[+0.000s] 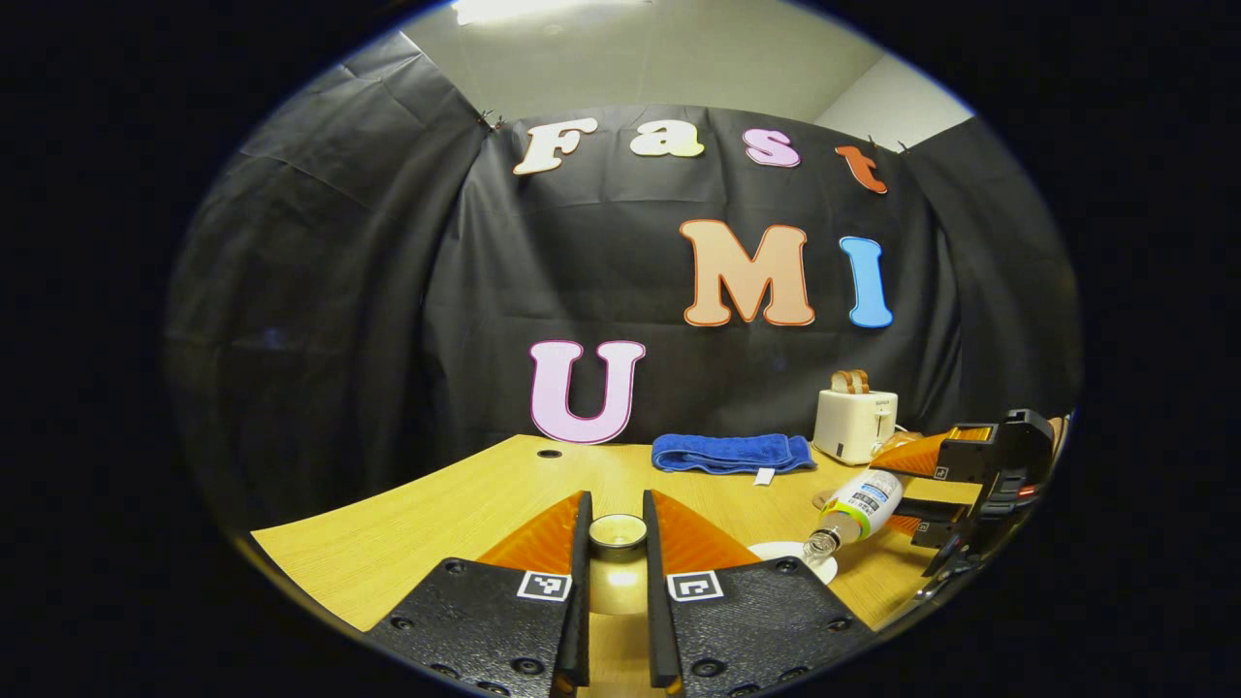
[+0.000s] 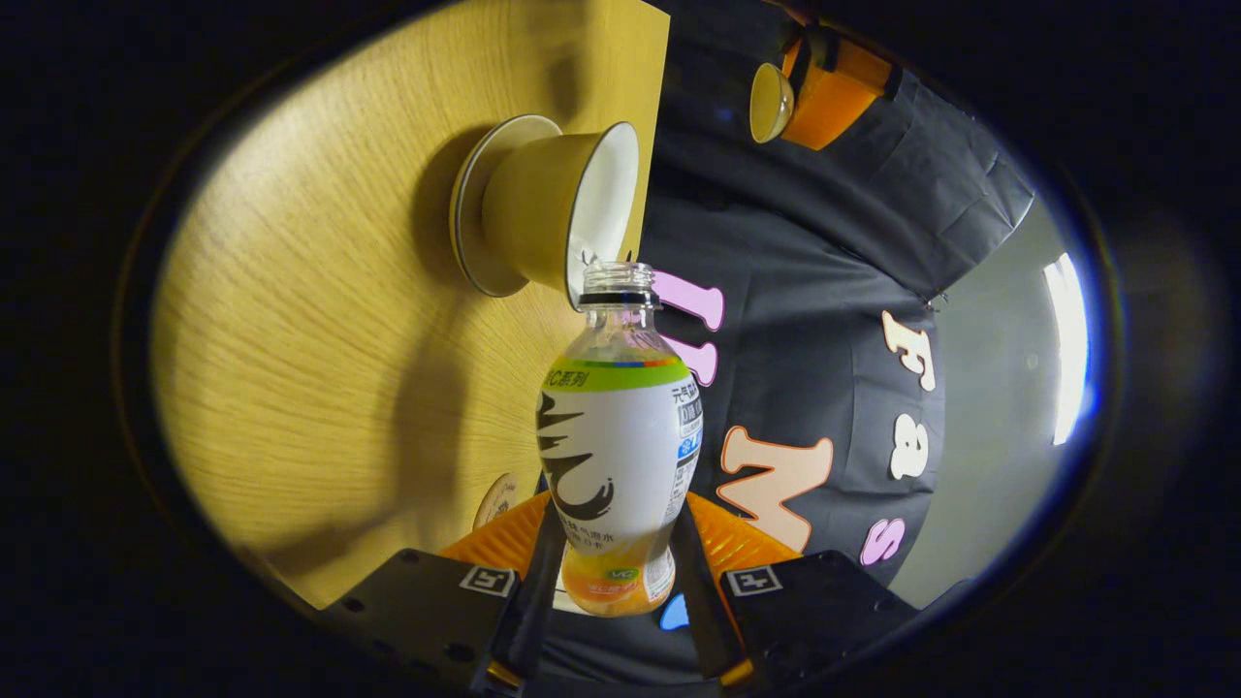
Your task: Open the teacup lid with one hand, grasp the water bottle and pour water into the teacup with the other hand; after pouring, place the water bottle on the coaster and then close the teacup lid.
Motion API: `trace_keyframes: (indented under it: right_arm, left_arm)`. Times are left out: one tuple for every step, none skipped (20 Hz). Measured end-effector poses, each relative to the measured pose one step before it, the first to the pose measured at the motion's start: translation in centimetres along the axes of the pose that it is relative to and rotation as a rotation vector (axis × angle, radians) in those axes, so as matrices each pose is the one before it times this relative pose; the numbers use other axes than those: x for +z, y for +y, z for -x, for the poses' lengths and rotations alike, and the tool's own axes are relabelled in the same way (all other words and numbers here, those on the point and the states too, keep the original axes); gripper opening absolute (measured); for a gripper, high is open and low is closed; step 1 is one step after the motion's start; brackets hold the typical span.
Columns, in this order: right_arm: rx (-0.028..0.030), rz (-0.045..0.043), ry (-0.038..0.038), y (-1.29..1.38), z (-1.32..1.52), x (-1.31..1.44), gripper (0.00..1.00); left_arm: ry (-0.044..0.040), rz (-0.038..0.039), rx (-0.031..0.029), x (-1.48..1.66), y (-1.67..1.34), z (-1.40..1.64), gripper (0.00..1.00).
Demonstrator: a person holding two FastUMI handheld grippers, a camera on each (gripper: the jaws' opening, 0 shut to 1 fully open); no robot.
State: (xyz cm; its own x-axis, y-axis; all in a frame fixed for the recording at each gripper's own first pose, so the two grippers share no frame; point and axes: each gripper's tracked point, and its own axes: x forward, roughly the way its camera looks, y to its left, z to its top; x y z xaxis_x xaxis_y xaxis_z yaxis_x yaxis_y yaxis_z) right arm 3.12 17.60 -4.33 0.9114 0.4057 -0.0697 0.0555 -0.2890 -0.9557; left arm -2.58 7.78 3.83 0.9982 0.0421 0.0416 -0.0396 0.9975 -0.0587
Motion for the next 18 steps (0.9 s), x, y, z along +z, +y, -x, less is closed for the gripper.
trace_keyframes:
  right_arm:
    - [-0.00498,0.00927,-0.01096,-0.108,-0.065,0.185,0.64]
    - [-0.00527,0.01082,-0.00639,-0.188,0.030,0.174,0.64]
    - [-0.00535,0.01167,-0.00609,-0.101,0.044,0.074,0.64]
    - [-0.00468,0.01339,-0.00663,-0.069,0.011,0.078,0.64]
    - [-0.01029,0.01942,-0.00659,-0.176,-0.143,0.001,0.64]
    - [-0.01370,0.02361,-0.00398,-0.232,0.053,0.048,0.63]
    - [-0.00547,0.01781,-0.00615,0.018,0.102,0.141,0.63]
    - [-0.00111,0.01013,-0.00348,-0.023,-0.069,-0.011,0.64]
    - [-0.00190,0.01079,-0.00389,-0.070,-0.175,-0.209,0.63]
    - [-0.00261,0.01180,-0.00441,-0.127,-0.114,-0.008,0.64]
    - [-0.00390,0.01251,-0.00561,-0.116,0.050,0.117,0.64]
    - [-0.00326,0.01327,-0.00600,-0.131,0.085,0.097,0.63]
    - [-0.00548,0.01298,-0.00505,-0.100,0.112,0.173,0.63]
    - [-0.00665,0.00887,-0.00523,-0.142,0.065,0.074,0.63]
    - [-0.00686,-0.00134,-0.00311,0.012,-0.011,0.104,0.64]
    - [-0.00468,-0.00920,-0.00410,0.045,0.172,0.251,0.63]
    - [-0.00186,-0.00292,0.00086,0.142,-0.060,-0.096,0.63]
    - [-0.00548,0.00373,-0.00100,-0.081,0.080,-0.013,0.64]
  left_arm:
    - [0.00186,-0.00033,0.00103,-0.021,0.068,-0.037,0.21]
    - [0.00098,-0.00082,0.00161,0.001,0.059,0.019,0.21]
    - [0.00063,-0.00003,0.00138,0.015,0.013,0.011,0.21]
    - [-0.00086,0.00018,-0.00095,0.063,-0.026,-0.032,0.21]
    - [-0.00060,-0.00115,0.00005,0.023,-0.002,-0.026,0.21]
    - [-0.00145,-0.00011,-0.00024,0.075,-0.021,-0.008,0.20]
    - [-0.00133,0.00014,-0.00076,-0.021,0.052,0.126,0.20]
    - [-0.00058,0.00075,-0.00112,0.014,-0.044,-0.005,0.21]
    - [-0.00024,0.00038,-0.00082,0.048,-0.043,-0.017,0.21]
    - [-0.00001,0.00026,-0.00064,0.024,-0.015,0.007,0.20]
    - [0.00106,0.00123,0.00020,-0.067,0.041,-0.043,0.21]
    - [0.00149,0.00097,-0.00017,-0.042,0.039,0.000,0.21]
    - [0.00163,0.00131,-0.00003,-0.054,-0.035,-0.015,0.21]
    - [0.00034,0.00144,0.00133,-0.008,0.059,0.080,0.20]
    - [0.00056,-0.00104,-0.00053,0.021,-0.003,-0.047,0.21]
    - [0.00168,-0.00103,0.00044,-0.010,-0.004,0.013,0.22]
    - [-0.00099,0.00144,-0.00090,-0.027,0.027,-0.033,0.22]
    - [0.00096,0.00119,-0.00080,0.019,-0.051,-0.012,0.21]
